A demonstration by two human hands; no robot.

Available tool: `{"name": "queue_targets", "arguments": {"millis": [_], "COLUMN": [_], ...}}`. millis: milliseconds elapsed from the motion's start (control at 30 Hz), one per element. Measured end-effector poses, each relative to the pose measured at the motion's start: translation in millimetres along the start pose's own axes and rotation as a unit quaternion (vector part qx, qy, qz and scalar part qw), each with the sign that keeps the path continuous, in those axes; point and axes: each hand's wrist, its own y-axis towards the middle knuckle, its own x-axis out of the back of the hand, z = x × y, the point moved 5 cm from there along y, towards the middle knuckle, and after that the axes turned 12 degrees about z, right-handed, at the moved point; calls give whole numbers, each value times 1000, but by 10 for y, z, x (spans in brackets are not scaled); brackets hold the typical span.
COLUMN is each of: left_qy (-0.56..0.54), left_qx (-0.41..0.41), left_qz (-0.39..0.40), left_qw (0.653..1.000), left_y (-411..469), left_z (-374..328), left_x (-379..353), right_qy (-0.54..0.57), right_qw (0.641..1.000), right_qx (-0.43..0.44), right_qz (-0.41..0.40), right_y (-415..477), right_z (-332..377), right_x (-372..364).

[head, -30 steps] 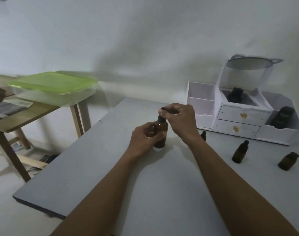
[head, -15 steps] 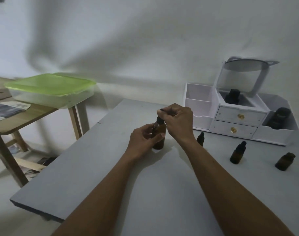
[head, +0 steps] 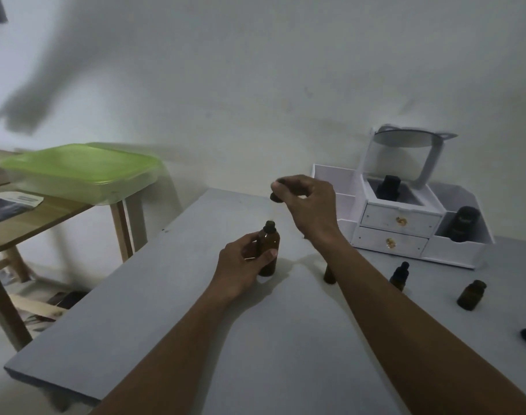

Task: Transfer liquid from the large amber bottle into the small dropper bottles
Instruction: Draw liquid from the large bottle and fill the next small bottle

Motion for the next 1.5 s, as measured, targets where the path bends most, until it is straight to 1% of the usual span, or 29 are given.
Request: {"name": "queue_targets", "arguments": {"millis": [100, 200, 267, 333, 400, 533, 633, 800, 1000, 1233, 1500], "left_qy": [9, 4, 5, 12, 3, -2, -9, -43, -94, -49, 7], "left_qx": [15, 30, 40, 38, 36, 35, 30, 9, 9, -6, -50], "left_qz": [-23, -77, -83, -51, -1, 113, 191, 256, 227, 180, 189], "left_qw": [1000, 997, 996, 998, 999, 993, 981, 966, 969, 982, 981], "left_y": [-52, -207, -345, -474, -590, -745, -782, -619, -268, 97, 215], "left_z": [31, 83, 67, 0, -97, -367, -577, -789, -965, -1103, -1144], "left_x": [23, 113, 96, -34, -243, -852, -1395, -2239, -2926, -3267, -3426], "right_qy": [35, 80, 119, 142, 144, 111, 87, 26, -6, -43, -52], "right_qw": [999, 996, 991, 988, 987, 990, 990, 989, 984, 975, 969], "right_qx": [13, 28, 28, 23, 18, -6, -17, -37, -44, -75, -96], "right_qz": [-10, -32, -47, -60, -71, -91, -110, -138, -175, -207, -223], "right_y": [99, 114, 67, -17, -123, -380, -579, -859, -1073, -1194, -1242], "right_z": [222, 422, 492, 494, 436, 215, 54, -187, -432, -783, -1031], "right_x": [196, 436, 646, 879, 1116, 1627, 2035, 2601, 3083, 3316, 3367]}}
